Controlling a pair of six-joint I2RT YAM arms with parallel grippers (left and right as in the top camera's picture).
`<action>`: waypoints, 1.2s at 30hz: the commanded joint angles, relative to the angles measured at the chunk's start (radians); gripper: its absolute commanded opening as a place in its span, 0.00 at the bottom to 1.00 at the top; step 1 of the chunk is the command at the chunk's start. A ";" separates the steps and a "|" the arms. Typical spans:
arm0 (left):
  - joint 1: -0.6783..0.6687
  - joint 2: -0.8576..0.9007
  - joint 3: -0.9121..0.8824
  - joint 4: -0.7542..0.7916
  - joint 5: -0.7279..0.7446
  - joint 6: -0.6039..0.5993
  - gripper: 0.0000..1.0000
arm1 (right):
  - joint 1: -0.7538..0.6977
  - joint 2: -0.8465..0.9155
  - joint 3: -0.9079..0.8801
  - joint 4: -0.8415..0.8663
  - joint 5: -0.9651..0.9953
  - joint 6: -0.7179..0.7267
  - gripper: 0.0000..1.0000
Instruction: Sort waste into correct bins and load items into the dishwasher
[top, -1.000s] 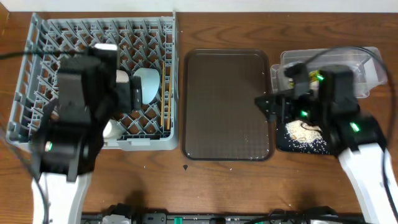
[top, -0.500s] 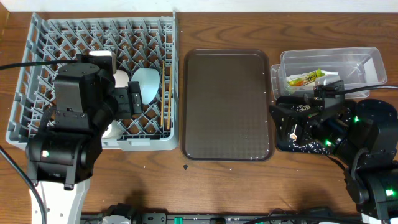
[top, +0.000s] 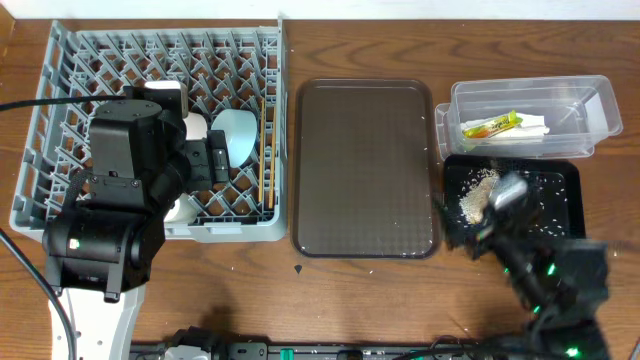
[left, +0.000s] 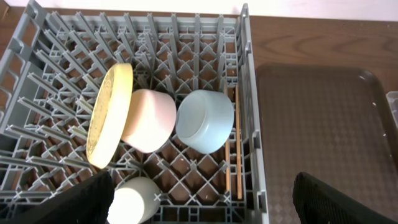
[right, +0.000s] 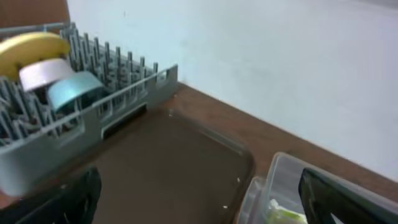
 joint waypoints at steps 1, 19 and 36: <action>-0.003 0.001 0.011 0.000 -0.001 -0.010 0.92 | -0.018 -0.170 -0.148 0.024 -0.003 -0.035 0.99; -0.003 0.001 0.011 0.000 -0.001 -0.010 0.93 | -0.039 -0.404 -0.441 0.154 0.004 0.013 0.99; -0.003 -0.053 -0.013 0.006 -0.039 0.015 0.93 | -0.039 -0.404 -0.441 0.154 0.003 0.013 0.99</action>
